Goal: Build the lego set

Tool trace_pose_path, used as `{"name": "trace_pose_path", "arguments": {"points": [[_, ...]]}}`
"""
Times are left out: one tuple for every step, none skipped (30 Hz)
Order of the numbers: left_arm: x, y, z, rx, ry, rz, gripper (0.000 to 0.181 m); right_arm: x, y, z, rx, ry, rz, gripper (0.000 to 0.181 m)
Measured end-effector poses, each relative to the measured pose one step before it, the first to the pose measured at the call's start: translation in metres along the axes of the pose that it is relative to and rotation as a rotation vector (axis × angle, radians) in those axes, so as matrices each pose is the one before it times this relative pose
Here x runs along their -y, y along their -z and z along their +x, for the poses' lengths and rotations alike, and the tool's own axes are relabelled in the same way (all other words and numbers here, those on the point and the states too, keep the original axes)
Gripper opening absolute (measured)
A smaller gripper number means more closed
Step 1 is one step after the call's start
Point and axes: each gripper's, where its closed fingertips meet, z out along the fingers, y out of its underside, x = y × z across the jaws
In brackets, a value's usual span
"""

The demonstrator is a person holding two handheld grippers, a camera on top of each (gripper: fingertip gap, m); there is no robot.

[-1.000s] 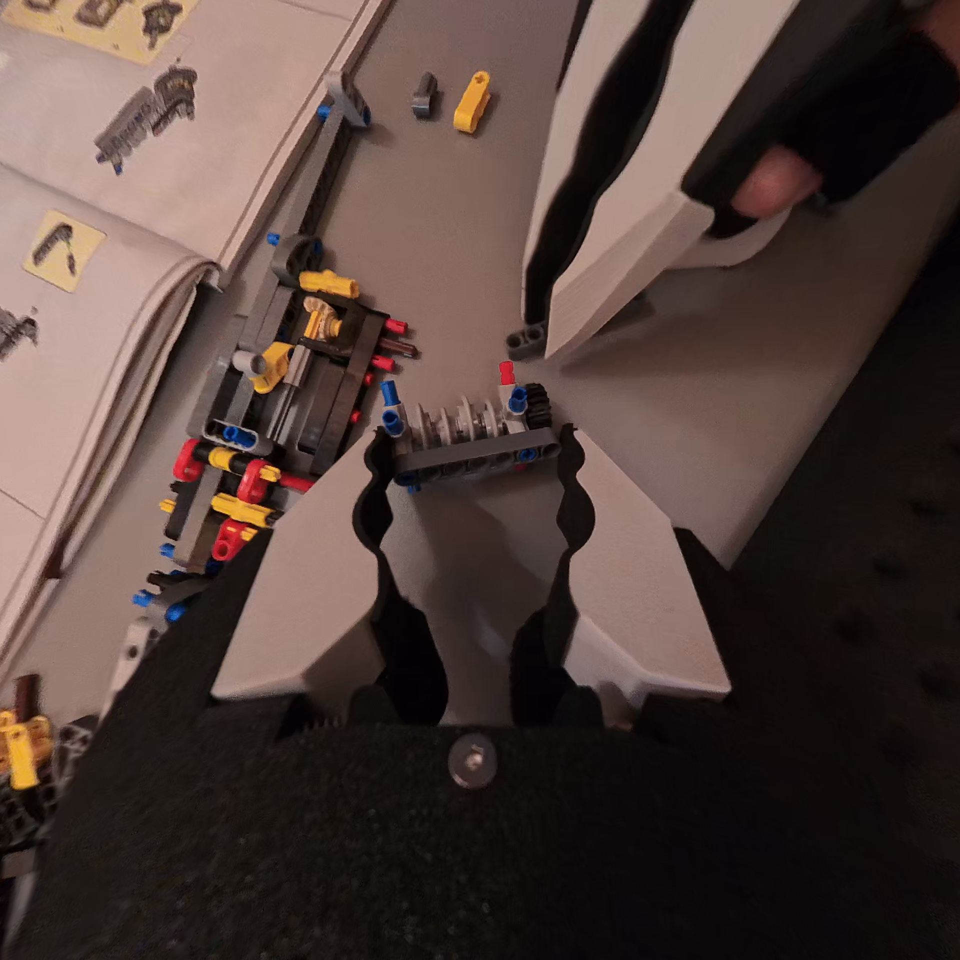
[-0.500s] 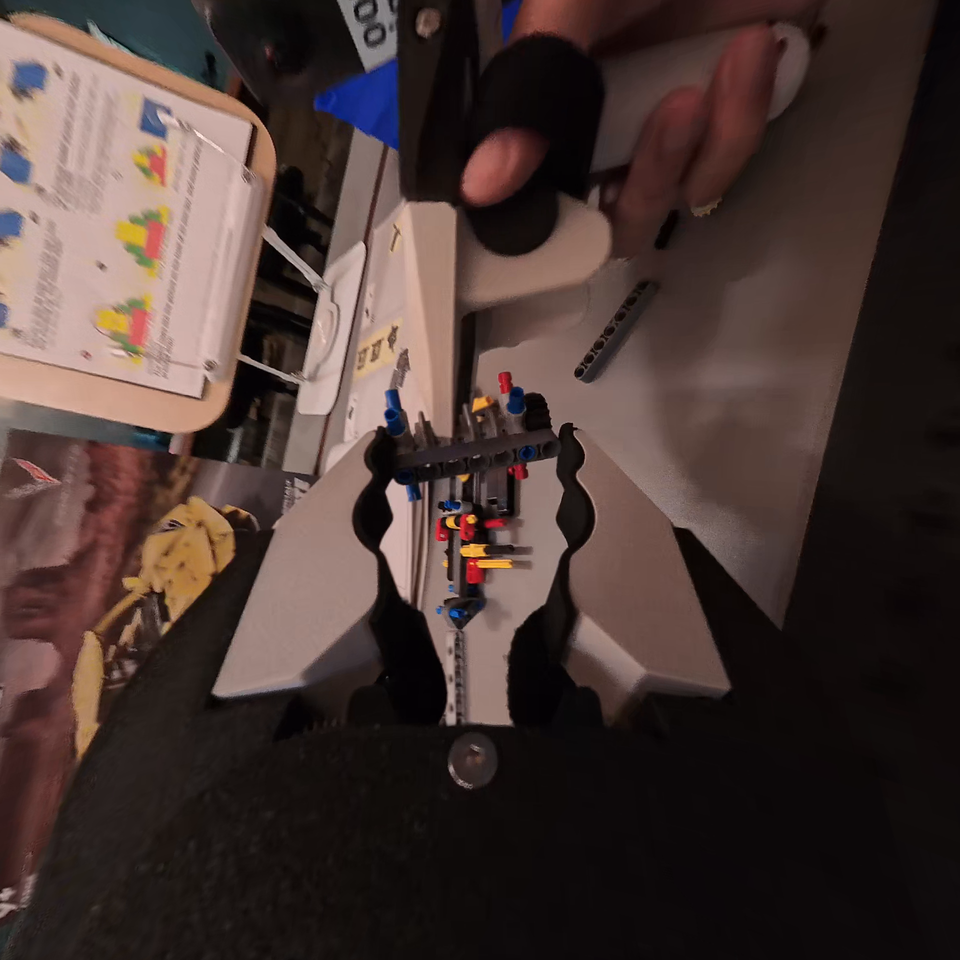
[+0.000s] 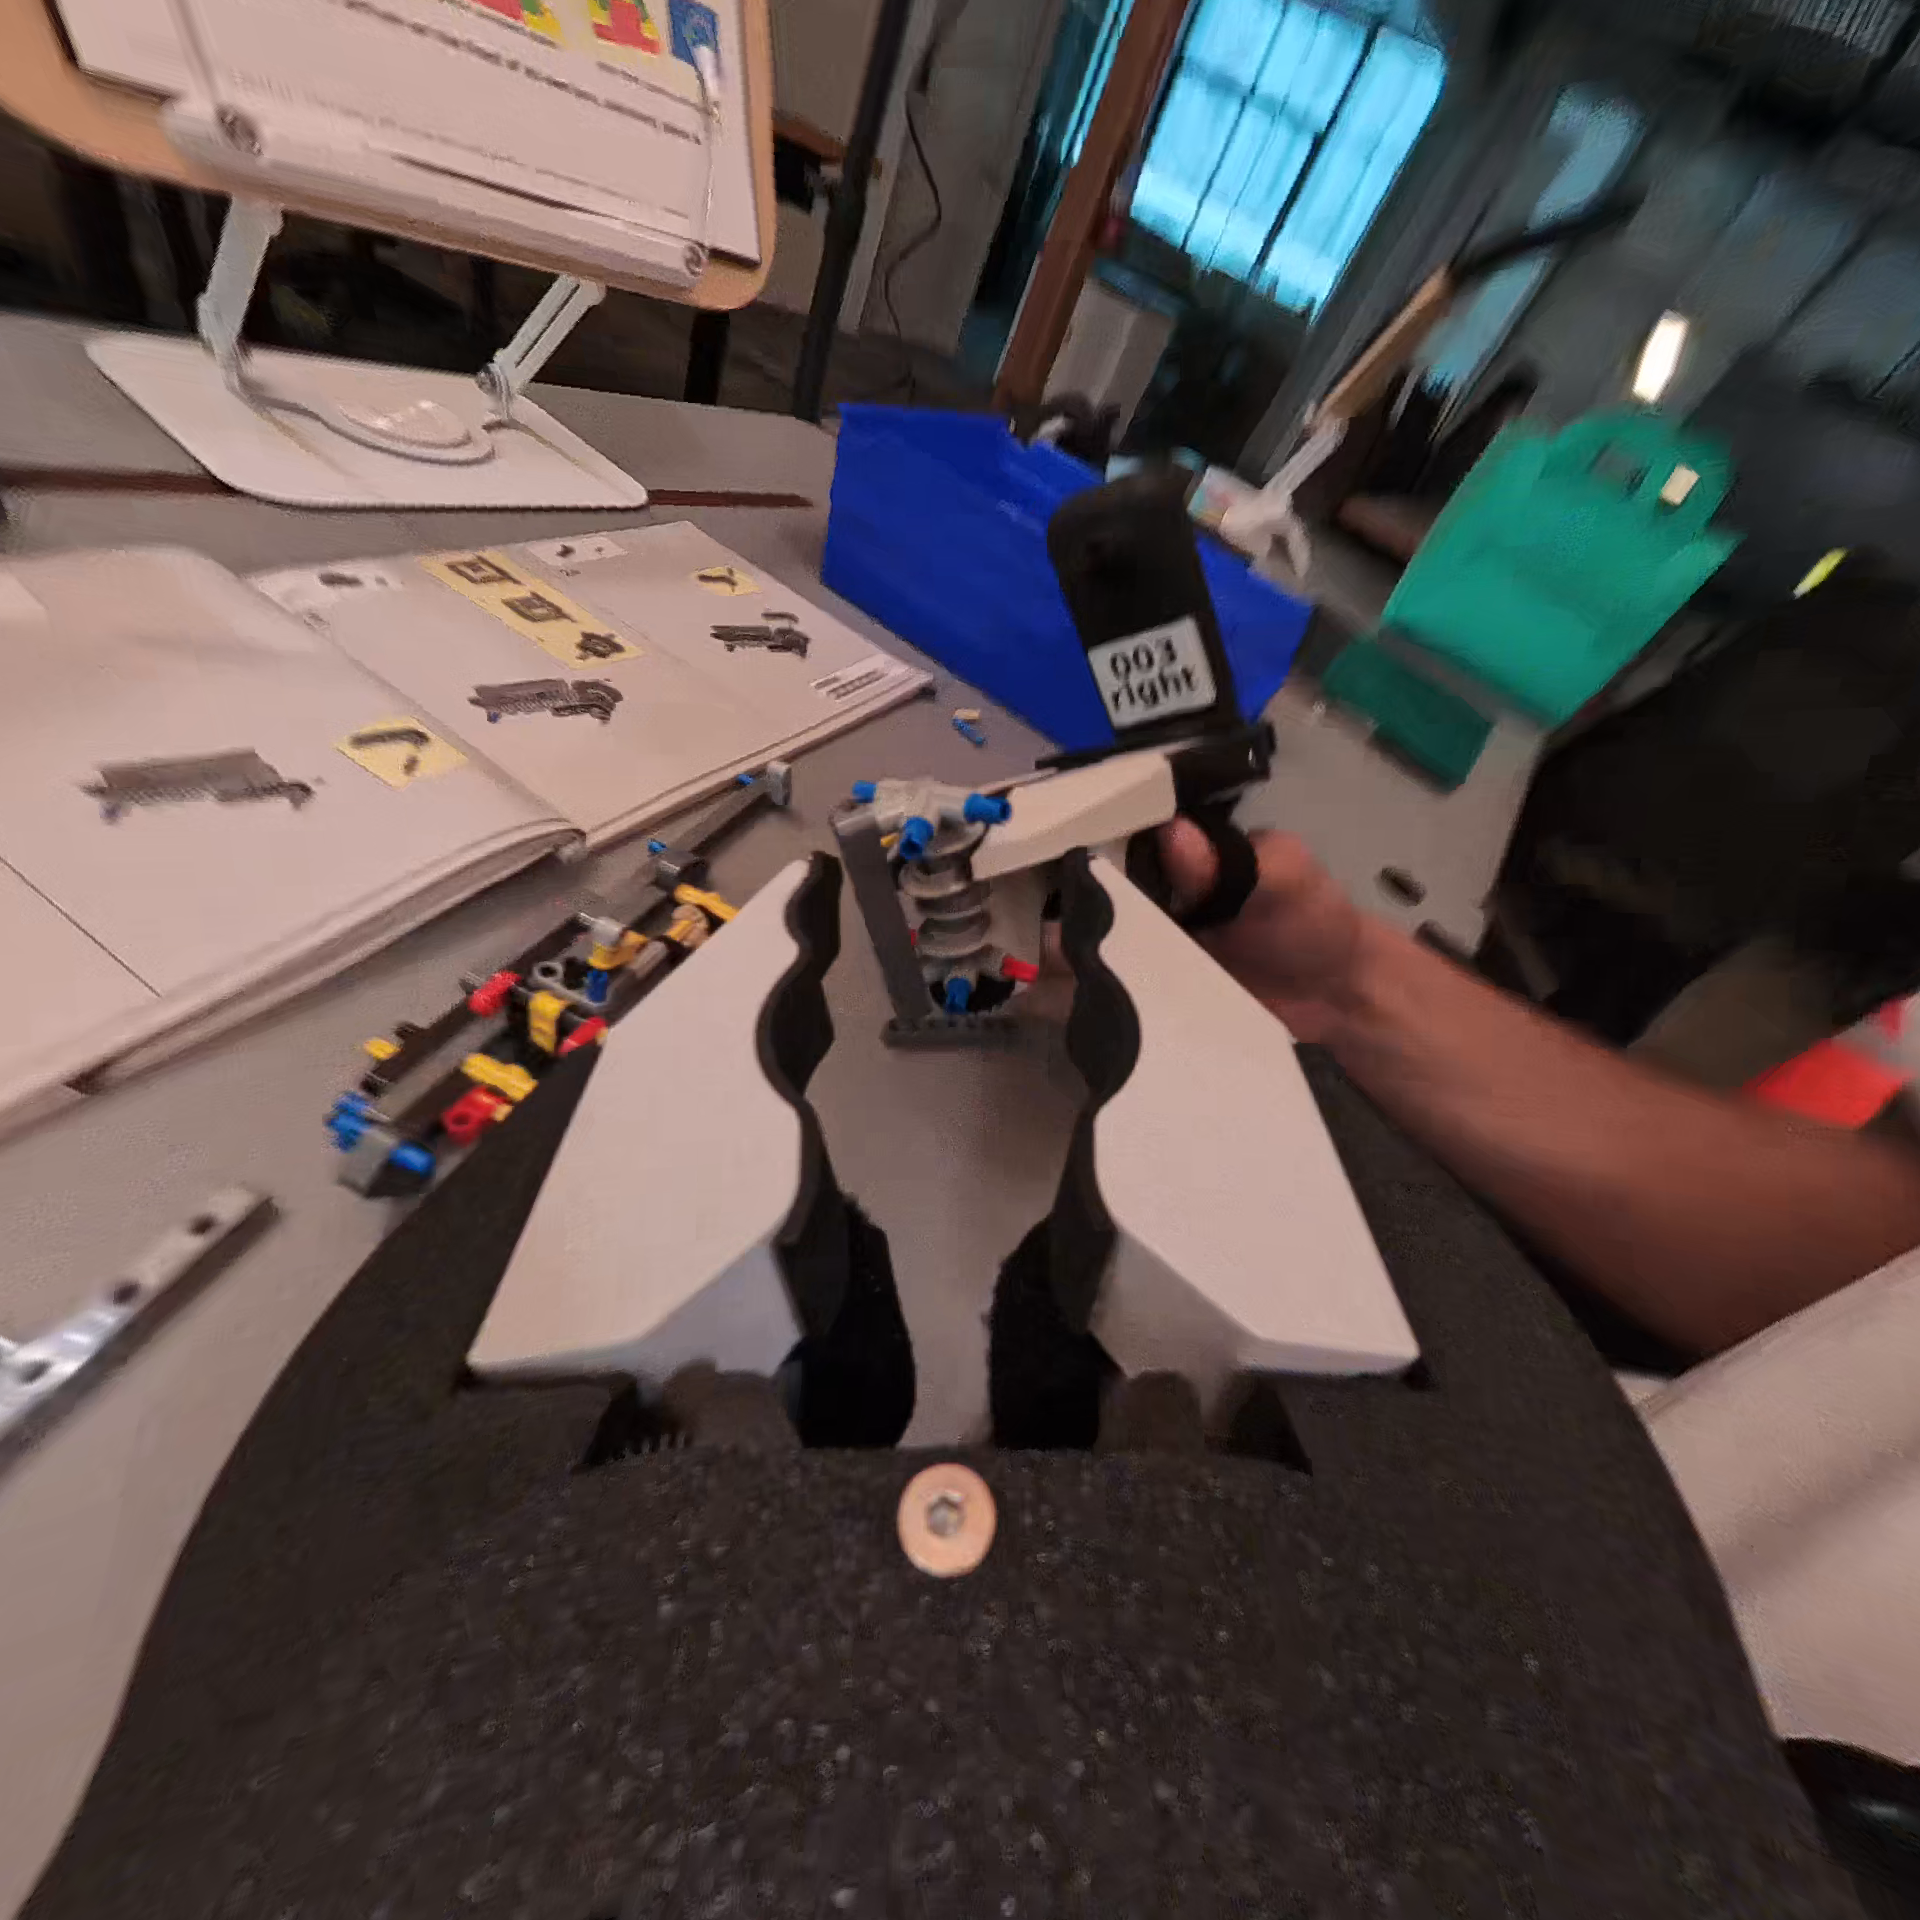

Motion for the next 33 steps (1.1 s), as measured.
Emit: {"name": "trace_pose_path", "arguments": {"points": [[0.00121, 0.00113, -0.00243, -0.0261, 0.066, 0.0279, 0.039, -0.00051, -0.00045, -0.00171, 0.0156, -0.0052, 0.0047, 0.018], [0.0027, 0.002, 0.00119, -0.051, 0.0568, 0.0315, 0.036, -0.00035, -0.00014, -0.0037, 0.0275, -0.0061, 0.0034, 0.018], [0.0045, 0.00335, 0.00469, -0.0736, 0.05, 0.0377, 0.034, 0.00099, 0.00027, -0.00497, 0.0346, -0.0076, 0.0089, 0.018], [0.00452, 0.00375, 0.00461, -0.0712, 0.0335, 0.0313, 0.034, 0.00235, 0.00054, -0.00699, 0.0449, -0.0107, 0.0155, 0.018], [0.00176, 0.00299, 0.00447, -0.067, 0.0131, 0.0099, 0.034, 0.00245, 0.00063, -0.01012, 0.0654, -0.0133, 0.0142, 0.018], [-0.00165, 0.00153, 0.00329, -0.0601, 0.0068, -0.016, 0.034, 0.00236, 0.00018, -0.01111, 0.0727, -0.0223, 0.0125, 0.018], [-0.00371, -0.00045, 0.0016, -0.0454, 0.0074, -0.0325, 0.034, 0.00099, -0.00041, -0.01025, 0.0699, -0.0268, 0.0029, 0.018], [-0.00275, -0.00189, 0.0036, -0.0508, 0.0066, -0.0288, 0.034, -0.0001, -0.0008, -0.00742, 0.0527, -0.0203, -0.0041, 0.018], [-0.00081, -0.00262, 0.00549, -0.0527, 0.0044, -0.0185, 0.034, -0.00041, -0.00097, -0.00471, 0.0326, -0.0092, -0.0031, 0.018], [0.00017, -0.00346, 0.00555, -0.0448, -0.0021, -0.0141, 0.033, -0.00201, -0.00126, -0.00279, 0.0209, -0.008, -0.0131, 0.018], [-0.00008, -0.00389, 0.0047, -0.0337, -0.0069, -0.0161, 0.031, -0.00325, -0.00119, -0.002, 0.0152, -0.0079, -0.0214, 0.018], [-0.00079, -0.00391, 0.00313, -0.0217, -0.011, -0.0217, 0.028, -0.0026, -0.00109, -0.00157, 0.0117, -0.0057, -0.0146, 0.018], [-0.0007, -0.00322, 0.00199, -0.0134, -0.0104, -0.0185, 0.025, -0.00214, -0.00094, -0.00034, 0.003, -0.0054, -0.0102, 0.018], [-0.00002, -0.00244, 0.00386, -0.0251, -0.0046, -0.0112, 0.021, -0.00182, -0.00036, 0.00187, -0.0101, -0.0013, -0.0079, 0.018], [0.00071, -0.00174, 0.00482, -0.0308, 0.0021, -0.0033, 0.018, -0.00121, 0.0002, 0.00272, -0.0145, 0.0011, -0.002, 0.018], [0.00014, -0.00122, 0.00273, -0.0164, 0.0022, -0.0039, 0.018, -0.00056, 0.00054, 0.00205, -0.0107, -0.0036, 0.0008, 0.018], [-0.00079, -0.00079, -0.00035, 0.0045, -0.0014, -0.0054, 0.015, 0.00067, 0.00101, 0.00135, -0.0072, -0.0025, 0.0057, 0.018], [-0.0007, -0.00004, -0.00253, 0.0192, -0.0044, -0.0025, 0.013, 0.00042, 0.00086, 0.00105, -0.009, 0.0015, 0.0028, 0.018], [-0.00097, 0.00043, -0.00252, 0.0182, -0.0026, -0.0021, 0.01, -0.0007, 0.00047, 0.00181, -0.0153, 0.0074, -0.0055, 0.018], [-0.00046, 0.00049, -0.00228, 0.0151, 0.0036, 0.0009, 0.01, -0.00046, 0.00052, 0.00283, -0.0227, 0.0123, -0.004, 0.018], [-0.0002, 0.00051, -0.00199, 0.0151, 0.0053, 0.0026, 0.01, 0.00051, 0.00062, 0.00215, -0.0178, 0.01, 0.0018, 0.018], [-0.00041, 0.00045, -0.0023, 0.0199, -0.0001, 0.0021, 0.01, 0.00005, 0.00046, 0.00226, -0.0175, 0.0071, -0.0032, 0.018], [-0.00082, 0.00046, -0.00337, 0.0289, -0.0014, -0.0017, 0.01, 0.00086, 0.00104, 0.00384, -0.0276, 0.0116, 0.0006, 0.018], [-0.00105, 0.00047, -0.00488, 0.04, -0.0041, -0.0054, 0.009, 0.00027, 0.00125, 0.00521, -0.0371, 0.015, -0.0019, 0.018], [-0.00111, 0.00064, -0.0061, 0.0518, -0.0098, -0.0074, 0.009, 0.00098, 0.00128, 0.00702, -0.0529, 0.0225, -0.0016, 0.018], [-0.00161, 0.00038, -0.00611, 0.0559, -0.0166, -0.0105, 0.009, 0.00085, 0.00088, 0.00701, -0.0612, 0.0416, 0.0, 0.018], [-0.00159, 0.0002, -0.00495, 0.0511, -0.0184, -0.0105, 0.009, -0.00106, 0.0002, 0.00568, -0.0539, 0.0439, -0.0097, 0.018], [-0.00107, -0.00009, -0.00507, 0.0517, -0.0134, -0.0065, 0.009, 0.00006, 0.00023, 0.00436, -0.0427, 0.0321, -0.0051, 0.018], [-0.00072, -0.0002, -0.0064, 0.0596, -0.009, -0.0017, 0.009, 0.00083, 0.00007, 0.00172, -0.0235, 0.0212, 0.0023, 0.018], [0.00022, -0.00015, -0.00546, 0.0512, -0.0048, 0.0057, 0.007, 0.00043, -0.00038, -0.00112, -0.0034, 0.0113, 0.0025, 0.018], [0.00104, 0.0, -0.00149, 0.0239, -0.0023, 0.0119, 0.008, 0.00023, -0.0002, 0.0016, -0.0175, 0.0111, 0.0036, 0.018], [0.00011, -0.00041, -0.00005, 0.0131, -0.0043, 0.0065, 0.008, 0.00062, 0.00017, 0.0009, -0.0118, 0.0097, 0.0071, 0.018], [-0.00059, -0.00042, -0.00012, 0.0124, -0.0095, 0.0019, 0.008, -0.00039, 0.00044, 0.0006, -0.005, 0.0025, 0.0018, 0.018]]}}
